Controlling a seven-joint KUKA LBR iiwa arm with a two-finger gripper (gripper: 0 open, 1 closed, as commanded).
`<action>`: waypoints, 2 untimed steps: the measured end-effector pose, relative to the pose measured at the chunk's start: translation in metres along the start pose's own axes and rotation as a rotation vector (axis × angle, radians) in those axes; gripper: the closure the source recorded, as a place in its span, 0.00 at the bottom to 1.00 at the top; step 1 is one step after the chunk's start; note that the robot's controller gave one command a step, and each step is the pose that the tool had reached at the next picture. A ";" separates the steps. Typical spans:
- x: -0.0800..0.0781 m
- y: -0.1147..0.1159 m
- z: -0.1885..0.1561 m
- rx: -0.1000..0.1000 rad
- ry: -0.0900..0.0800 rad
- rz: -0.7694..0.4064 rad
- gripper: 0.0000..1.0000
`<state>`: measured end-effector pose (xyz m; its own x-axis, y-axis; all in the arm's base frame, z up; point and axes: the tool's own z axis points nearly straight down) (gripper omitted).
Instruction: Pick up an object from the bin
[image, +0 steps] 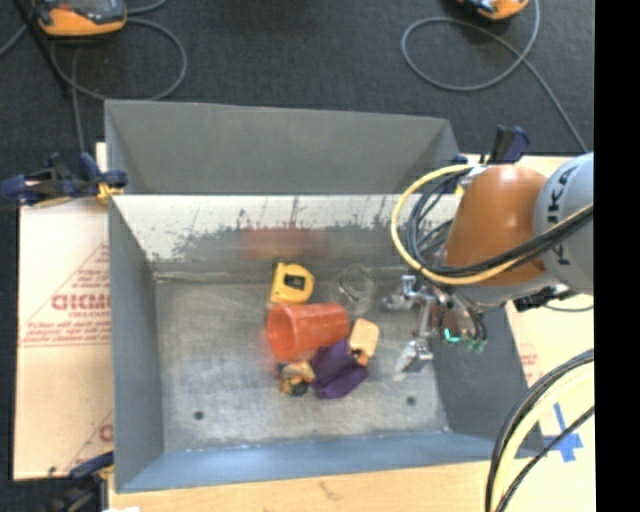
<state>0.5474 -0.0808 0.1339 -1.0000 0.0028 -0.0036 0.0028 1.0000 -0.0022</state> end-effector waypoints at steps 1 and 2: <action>0.009 0.091 0.050 0.000 -0.012 -0.205 1.00; 0.009 0.091 0.050 0.000 -0.012 -0.207 1.00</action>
Offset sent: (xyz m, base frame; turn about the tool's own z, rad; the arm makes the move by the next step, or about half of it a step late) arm 0.0000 0.0000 0.0000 0.0000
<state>0.5390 0.0105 0.0838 -0.9792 -0.2024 -0.0149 -0.2024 0.9793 -0.0041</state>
